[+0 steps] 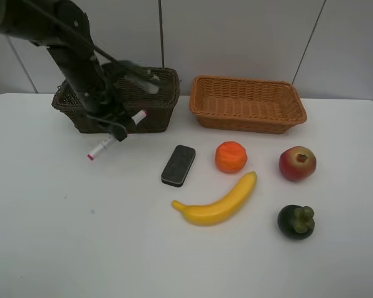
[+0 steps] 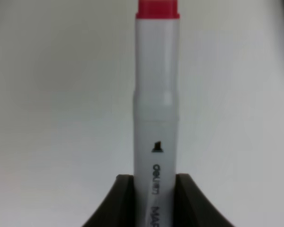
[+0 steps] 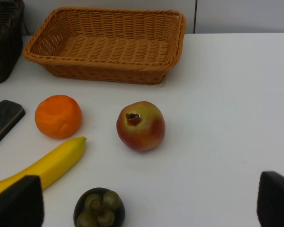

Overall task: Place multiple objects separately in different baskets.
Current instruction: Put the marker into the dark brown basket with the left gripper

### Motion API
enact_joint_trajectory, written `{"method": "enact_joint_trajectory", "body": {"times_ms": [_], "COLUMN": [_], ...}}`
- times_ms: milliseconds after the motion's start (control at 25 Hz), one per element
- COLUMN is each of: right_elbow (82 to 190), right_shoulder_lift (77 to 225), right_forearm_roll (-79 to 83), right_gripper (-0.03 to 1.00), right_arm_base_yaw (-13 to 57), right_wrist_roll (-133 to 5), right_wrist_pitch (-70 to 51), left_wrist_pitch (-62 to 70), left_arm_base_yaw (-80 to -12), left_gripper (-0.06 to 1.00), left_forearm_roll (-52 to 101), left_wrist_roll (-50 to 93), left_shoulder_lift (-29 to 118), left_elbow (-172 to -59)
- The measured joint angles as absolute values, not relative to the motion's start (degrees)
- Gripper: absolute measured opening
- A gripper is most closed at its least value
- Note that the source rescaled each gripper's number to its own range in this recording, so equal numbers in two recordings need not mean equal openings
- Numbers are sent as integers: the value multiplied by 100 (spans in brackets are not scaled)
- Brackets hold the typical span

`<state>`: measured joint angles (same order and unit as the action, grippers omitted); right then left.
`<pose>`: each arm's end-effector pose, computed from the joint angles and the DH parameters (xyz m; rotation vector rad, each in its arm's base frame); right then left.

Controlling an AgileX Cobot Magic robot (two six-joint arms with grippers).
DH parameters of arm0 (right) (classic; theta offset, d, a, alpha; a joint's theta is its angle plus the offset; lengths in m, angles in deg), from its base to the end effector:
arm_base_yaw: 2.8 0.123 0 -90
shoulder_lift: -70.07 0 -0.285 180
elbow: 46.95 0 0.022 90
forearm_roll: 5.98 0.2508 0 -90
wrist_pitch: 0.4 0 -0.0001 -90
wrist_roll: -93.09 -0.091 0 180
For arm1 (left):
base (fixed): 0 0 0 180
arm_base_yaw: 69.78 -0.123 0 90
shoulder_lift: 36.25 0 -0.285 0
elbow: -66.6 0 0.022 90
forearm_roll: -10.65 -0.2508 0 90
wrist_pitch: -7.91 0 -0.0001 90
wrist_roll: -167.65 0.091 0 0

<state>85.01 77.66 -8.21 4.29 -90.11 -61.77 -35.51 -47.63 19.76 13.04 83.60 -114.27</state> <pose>-0.0065 -0.0039 0.2790 -0.0670 2.0410 0.0659 0.3665 -0.1599 0.1818 1.0104 2.6402 -0.1675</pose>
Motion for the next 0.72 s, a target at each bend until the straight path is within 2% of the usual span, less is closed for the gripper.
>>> {"method": "enact_joint_trajectory", "body": {"times_ms": [360,680,720], "right_elbow": [8501,8501,8501], "right_shoulder_lift": [7766,7766,7766], "right_forearm_roll": [-821,-821,-821], "right_gripper": [100,100,100], "right_arm_base_yaw": [429,429,429], "right_wrist_roll": [-9011,-9011,-9011], "right_wrist_pitch": [-6177,-6177,-6177], "left_wrist_pitch": [-2949,-1817,-1802], "left_arm_base_yaw": [-4763,-4763,-4763], "left_gripper": [1,1,4], "left_forearm_roll": [2497,2087,1982], "left_wrist_roll": [632,144,130], "left_shoulder_lift": [8843,9626,9655], "left_elbow": [-13654,-13940,-13940]}}
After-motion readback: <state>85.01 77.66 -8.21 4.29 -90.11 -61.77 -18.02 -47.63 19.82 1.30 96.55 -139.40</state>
